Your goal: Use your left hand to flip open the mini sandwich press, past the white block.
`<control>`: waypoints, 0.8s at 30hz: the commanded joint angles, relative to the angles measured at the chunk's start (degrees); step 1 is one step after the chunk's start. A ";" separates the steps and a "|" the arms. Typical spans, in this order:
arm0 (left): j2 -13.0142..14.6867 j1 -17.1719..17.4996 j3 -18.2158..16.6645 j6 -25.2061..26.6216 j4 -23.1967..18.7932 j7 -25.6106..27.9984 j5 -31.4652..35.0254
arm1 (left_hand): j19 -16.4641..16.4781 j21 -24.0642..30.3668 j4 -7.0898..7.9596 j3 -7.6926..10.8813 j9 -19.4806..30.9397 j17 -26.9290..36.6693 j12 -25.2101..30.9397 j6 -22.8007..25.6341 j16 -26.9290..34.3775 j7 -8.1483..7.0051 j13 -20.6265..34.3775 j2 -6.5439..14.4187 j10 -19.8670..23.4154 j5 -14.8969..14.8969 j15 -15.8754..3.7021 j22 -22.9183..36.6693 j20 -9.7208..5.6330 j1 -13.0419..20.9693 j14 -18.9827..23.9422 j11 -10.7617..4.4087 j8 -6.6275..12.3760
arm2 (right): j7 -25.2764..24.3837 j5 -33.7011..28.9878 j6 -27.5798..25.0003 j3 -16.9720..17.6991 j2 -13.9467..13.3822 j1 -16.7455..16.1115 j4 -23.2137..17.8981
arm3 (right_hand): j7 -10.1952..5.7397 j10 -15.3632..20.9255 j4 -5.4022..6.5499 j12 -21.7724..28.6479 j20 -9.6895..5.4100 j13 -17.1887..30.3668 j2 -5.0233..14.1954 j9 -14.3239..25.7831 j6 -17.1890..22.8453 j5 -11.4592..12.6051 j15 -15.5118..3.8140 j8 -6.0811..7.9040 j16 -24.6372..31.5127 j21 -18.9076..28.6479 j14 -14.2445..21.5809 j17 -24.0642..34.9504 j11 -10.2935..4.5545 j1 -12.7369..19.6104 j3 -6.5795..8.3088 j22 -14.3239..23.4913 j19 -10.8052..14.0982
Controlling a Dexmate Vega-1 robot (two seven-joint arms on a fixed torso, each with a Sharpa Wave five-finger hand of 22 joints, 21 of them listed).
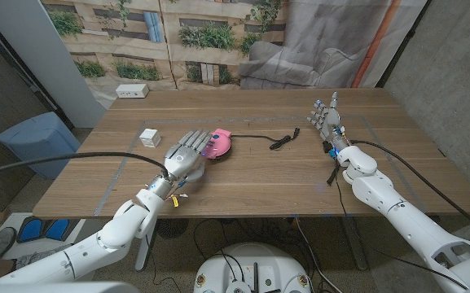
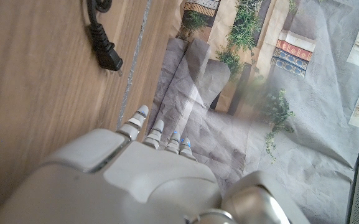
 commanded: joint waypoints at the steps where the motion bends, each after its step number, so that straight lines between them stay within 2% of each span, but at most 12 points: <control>1: -0.79 -1.00 1.62 0.08 1.43 0.33 -0.70 | -1.03 -0.27 0.06 -0.17 0.29 0.23 0.00 -0.07 0.04 0.11 0.28 -0.67 -0.33 -0.02 0.06 0.14 -3.12 0.75 -0.17 0.46 0.31 | 0.03 0.01 0.00 0.01 -0.01 0.00 0.01 | 0.01 -0.46 0.09 0.32 0.34 0.33 5.12 0.29 -0.30 0.41 -1.02 0.25 0.17 0.24 -0.49 0.21 -0.01 0.19 -0.41 0.19 -0.09; 9: -1.13 -2.07 2.29 -1.70 2.66 1.51 -2.23 | -2.32 -0.30 0.21 -0.98 0.27 0.21 0.09 0.40 0.18 0.26 0.25 -1.91 0.09 -0.41 -0.06 0.17 -2.86 1.00 0.42 0.76 0.50 | 0.02 0.01 0.00 0.01 -0.01 -0.02 -0.01 | -0.06 -0.55 0.09 0.29 0.32 0.33 5.14 0.29 -0.34 0.41 -1.13 0.24 0.17 0.24 -0.50 0.21 -0.02 0.19 -0.40 0.19 -0.11; 15: -1.64 -3.23 3.34 -2.39 3.96 2.82 -1.34 | -2.89 -0.03 0.55 -2.14 0.25 0.18 0.55 2.40 0.36 0.51 0.21 -2.73 1.89 -0.90 -0.76 0.21 -2.91 1.07 1.47 0.25 1.17 | 0.02 0.01 0.00 0.01 -0.02 -0.02 -0.01 | -0.02 -0.50 0.09 0.31 0.34 0.33 5.14 0.29 -0.33 0.42 -1.09 0.24 0.18 0.23 -0.47 0.21 0.02 0.19 -0.40 0.19 -0.12; 19: -2.13 -3.65 3.54 -2.72 4.75 4.42 -1.71 | -2.96 0.18 0.69 -2.86 0.24 0.15 0.98 4.06 0.65 0.66 0.20 -2.71 4.16 -0.99 -1.33 0.22 -2.67 1.50 3.24 0.37 1.58 | 0.02 0.01 0.01 0.01 -0.01 -0.01 0.01 | -0.04 -0.55 0.09 0.29 0.31 0.33 5.13 0.29 -0.34 0.42 -1.11 0.23 0.17 0.25 -0.49 0.21 0.05 0.19 -0.40 0.19 -0.08; 24: -2.43 -4.16 3.84 -3.07 5.45 5.66 -2.03 | -2.83 0.26 0.73 -3.07 0.23 0.14 1.05 4.62 0.60 0.78 0.20 -2.63 4.80 -1.00 -1.19 0.22 -2.68 1.67 3.53 0.29 1.69 | 0.05 0.01 0.02 0.01 0.01 0.04 0.07 | 0.03 -0.48 0.09 0.32 0.34 0.33 5.13 0.29 -0.34 0.42 -1.07 0.23 0.17 0.23 -0.49 0.21 0.04 0.19 -0.40 0.19 -0.12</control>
